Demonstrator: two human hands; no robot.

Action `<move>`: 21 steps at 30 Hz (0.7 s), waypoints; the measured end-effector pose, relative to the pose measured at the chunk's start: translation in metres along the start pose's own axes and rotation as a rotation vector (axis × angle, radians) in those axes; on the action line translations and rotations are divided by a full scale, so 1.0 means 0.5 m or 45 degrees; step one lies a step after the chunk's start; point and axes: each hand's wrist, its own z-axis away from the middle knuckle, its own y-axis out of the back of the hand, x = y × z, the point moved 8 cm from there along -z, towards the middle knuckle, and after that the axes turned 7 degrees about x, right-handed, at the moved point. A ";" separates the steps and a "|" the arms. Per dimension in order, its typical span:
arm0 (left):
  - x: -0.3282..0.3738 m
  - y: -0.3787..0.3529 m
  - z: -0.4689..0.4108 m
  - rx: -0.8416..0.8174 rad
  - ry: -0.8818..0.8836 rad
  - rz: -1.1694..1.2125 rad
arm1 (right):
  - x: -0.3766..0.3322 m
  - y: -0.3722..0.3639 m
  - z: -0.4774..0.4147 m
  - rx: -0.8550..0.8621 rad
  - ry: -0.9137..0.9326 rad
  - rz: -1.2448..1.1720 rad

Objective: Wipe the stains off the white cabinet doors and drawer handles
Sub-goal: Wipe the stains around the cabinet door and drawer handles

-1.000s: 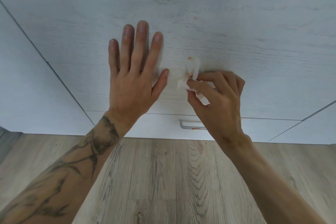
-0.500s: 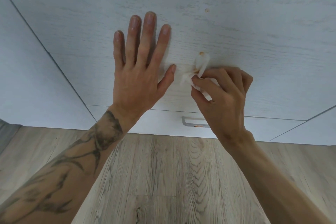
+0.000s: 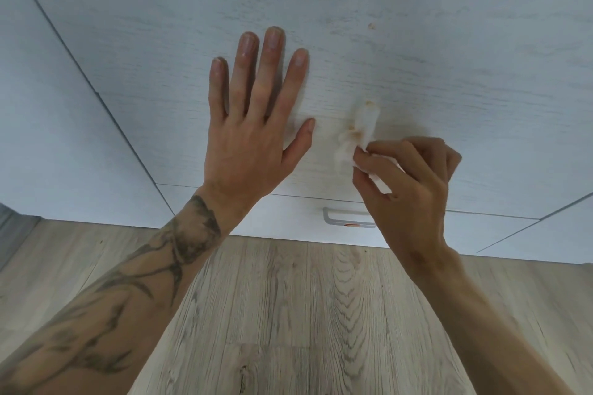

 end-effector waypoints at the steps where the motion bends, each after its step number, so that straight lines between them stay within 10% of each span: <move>1: 0.001 -0.001 -0.001 -0.004 -0.001 0.006 | -0.002 -0.009 -0.007 -0.018 0.021 0.003; 21: 0.000 -0.002 -0.003 -0.004 0.001 -0.007 | -0.005 -0.023 -0.004 0.029 0.101 0.019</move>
